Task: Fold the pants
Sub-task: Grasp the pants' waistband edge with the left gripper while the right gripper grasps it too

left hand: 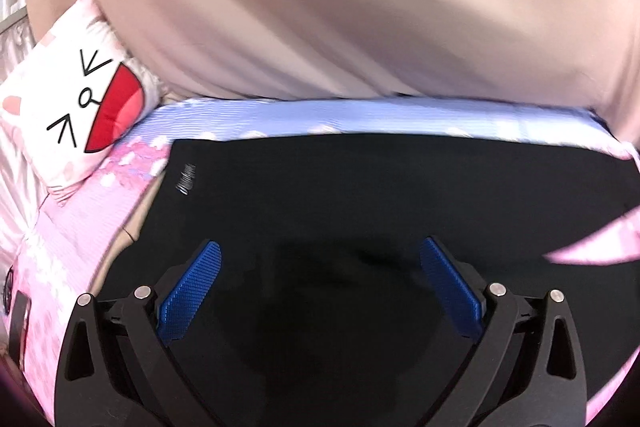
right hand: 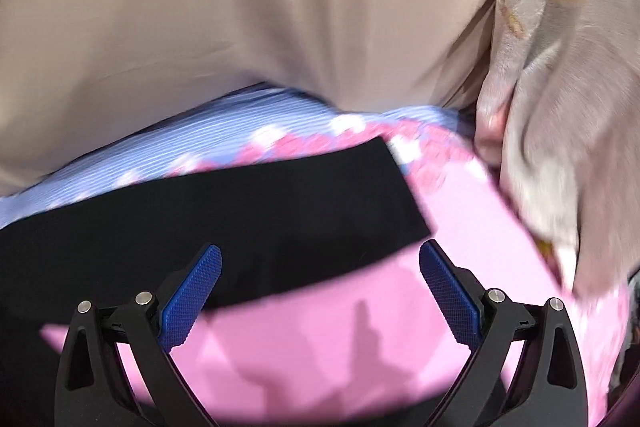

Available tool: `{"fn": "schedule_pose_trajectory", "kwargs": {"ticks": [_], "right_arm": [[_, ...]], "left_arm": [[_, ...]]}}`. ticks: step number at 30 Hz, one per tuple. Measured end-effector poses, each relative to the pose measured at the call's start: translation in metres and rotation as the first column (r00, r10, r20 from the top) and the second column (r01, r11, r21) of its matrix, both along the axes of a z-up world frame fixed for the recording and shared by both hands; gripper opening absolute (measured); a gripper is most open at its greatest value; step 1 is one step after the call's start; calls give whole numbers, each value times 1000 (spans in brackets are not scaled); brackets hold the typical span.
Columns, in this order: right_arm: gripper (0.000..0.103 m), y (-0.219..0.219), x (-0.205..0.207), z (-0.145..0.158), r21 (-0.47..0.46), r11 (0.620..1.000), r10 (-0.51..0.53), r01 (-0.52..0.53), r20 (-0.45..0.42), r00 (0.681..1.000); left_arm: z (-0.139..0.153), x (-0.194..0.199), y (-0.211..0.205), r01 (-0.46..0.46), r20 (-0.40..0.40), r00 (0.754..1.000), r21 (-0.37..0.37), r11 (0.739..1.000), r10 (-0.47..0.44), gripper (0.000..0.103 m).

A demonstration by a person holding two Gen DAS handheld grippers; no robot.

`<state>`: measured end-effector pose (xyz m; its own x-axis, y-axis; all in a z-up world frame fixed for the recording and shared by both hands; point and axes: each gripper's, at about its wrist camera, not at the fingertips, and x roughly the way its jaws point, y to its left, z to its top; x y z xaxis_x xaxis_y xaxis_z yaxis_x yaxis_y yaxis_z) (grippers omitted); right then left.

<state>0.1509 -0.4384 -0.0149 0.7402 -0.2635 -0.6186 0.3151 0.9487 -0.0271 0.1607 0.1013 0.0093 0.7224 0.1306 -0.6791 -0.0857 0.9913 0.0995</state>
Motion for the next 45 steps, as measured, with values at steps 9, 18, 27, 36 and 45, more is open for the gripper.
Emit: {"fn": "schedule_pose_trajectory", "kwargs": {"ticks": [9, 18, 27, 36, 45], "right_arm": [[97, -66, 97, -18, 9, 1000, -15, 16, -99, 995], [71, -67, 116, -34, 60, 998, 16, -10, -106, 994], [13, -50, 85, -1, 117, 989, 91, -89, -14, 996], [12, -40, -40, 71, 76, 978, 180, -195, 168, 969], [12, -26, -142, 64, 15, 976, 214, -219, 155, 965]], "left_arm": [[-12, 116, 128, -157, -100, 982, 14, 988, 157, 98], [-57, 194, 211, -302, -224, 928, 12, 953, 297, 97], [-32, 185, 214, -264, -201, 952, -162, 951, 231, 20], [67, 52, 200, -127, -11, 992, -230, 965, 128, 10], [56, -94, 216, -156, -55, 987, -186, 970, 149, 11]]}}
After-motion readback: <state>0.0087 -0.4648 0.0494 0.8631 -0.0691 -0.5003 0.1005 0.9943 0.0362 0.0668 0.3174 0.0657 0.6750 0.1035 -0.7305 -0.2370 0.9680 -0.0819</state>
